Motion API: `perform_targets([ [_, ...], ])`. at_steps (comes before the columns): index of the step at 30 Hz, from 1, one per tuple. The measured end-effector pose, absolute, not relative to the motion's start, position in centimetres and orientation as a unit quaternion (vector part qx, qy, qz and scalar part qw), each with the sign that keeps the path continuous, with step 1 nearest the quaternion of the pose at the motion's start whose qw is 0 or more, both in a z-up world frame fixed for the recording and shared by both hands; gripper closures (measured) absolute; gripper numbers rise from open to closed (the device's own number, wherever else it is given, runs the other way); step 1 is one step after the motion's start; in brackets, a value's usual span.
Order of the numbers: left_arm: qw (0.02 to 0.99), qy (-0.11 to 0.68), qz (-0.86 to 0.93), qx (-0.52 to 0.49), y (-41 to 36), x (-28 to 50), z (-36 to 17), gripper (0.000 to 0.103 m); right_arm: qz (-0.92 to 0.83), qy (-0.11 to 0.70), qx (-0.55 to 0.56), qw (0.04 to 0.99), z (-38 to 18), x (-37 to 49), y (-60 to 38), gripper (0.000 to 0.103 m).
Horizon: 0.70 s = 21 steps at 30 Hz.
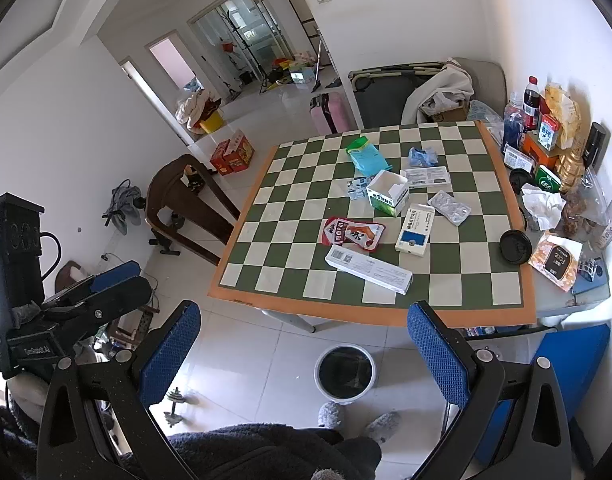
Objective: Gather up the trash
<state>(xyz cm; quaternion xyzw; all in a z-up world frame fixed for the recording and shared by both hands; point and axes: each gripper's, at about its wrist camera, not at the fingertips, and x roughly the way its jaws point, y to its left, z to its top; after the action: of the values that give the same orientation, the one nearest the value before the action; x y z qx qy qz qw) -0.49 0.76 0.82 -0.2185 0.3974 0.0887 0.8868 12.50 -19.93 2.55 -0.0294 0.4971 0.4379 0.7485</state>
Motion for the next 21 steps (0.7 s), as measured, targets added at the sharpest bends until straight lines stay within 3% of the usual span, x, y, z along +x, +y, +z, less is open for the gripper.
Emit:
perform_targets([
  [21,0.887,0.397,0.089,-0.218,0.74,-0.49,0.85,0.0,0.439,0.498,-0.027,0.747,2.6,12.64,-20.04,0.0],
])
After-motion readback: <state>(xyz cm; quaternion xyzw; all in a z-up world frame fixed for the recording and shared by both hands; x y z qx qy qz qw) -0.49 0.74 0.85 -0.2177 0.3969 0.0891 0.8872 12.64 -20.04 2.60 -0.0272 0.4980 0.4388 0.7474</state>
